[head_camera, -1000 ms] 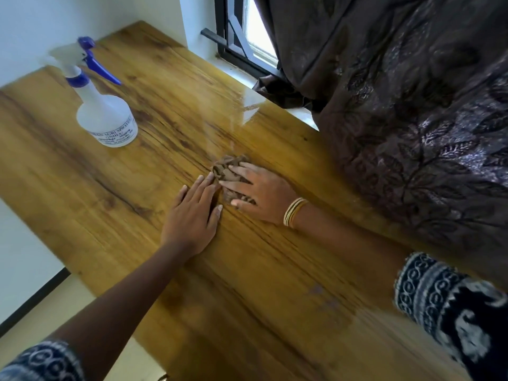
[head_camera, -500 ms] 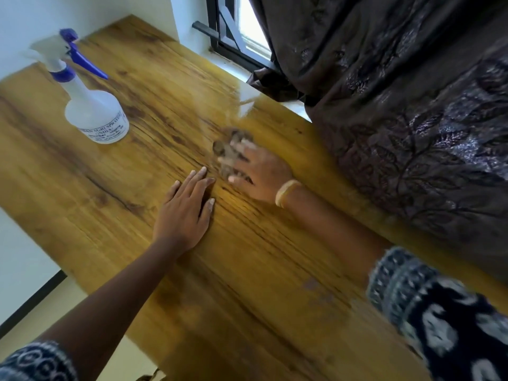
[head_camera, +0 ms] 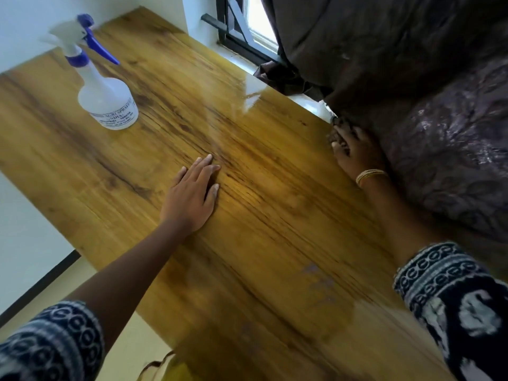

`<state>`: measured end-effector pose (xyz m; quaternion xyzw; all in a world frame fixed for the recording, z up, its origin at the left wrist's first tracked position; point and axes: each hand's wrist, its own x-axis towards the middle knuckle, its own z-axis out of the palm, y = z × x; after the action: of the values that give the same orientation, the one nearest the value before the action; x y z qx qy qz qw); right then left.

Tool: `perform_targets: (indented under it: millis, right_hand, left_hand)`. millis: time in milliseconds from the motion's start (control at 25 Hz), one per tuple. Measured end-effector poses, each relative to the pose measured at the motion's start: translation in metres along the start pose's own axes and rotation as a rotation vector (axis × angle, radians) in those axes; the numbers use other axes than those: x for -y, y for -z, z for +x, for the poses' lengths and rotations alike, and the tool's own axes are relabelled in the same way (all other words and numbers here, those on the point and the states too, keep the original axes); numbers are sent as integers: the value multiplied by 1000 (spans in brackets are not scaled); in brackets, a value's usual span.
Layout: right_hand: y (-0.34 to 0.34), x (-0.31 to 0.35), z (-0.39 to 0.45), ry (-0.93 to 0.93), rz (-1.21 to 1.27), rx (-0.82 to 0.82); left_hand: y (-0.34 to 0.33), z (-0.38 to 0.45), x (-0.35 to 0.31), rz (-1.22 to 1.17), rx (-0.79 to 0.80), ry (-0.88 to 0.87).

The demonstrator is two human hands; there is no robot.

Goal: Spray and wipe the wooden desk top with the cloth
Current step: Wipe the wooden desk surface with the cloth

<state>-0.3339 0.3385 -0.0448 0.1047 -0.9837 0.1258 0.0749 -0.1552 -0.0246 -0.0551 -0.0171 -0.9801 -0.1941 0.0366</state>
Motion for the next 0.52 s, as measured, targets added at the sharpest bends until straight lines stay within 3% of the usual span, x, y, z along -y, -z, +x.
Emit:
perform_targets:
  millis: [80,160,280,400,440,520]
  right_hand:
    - [-5,33,-20,-3,-11,-27]
    - [-8,82,-63,162,-1,18]
    - [-8,146,-150,552,44,179]
    - [2,148,-185,980,70,362]
    - [4,135,-171,1034,54,364]
    - [3,101,-133,873,11,313]
  left_hand:
    - [1,-1,0,-7,-1,-9]
    - [0,-1,0,-10,-3,-13]
    - [-2,0,0,7,-19,-3]
    - [-3,0,0,12,-18,-10]
    - [-3,1,0,11,-16,-7]
    - [-4,0,1,13,-20,1]
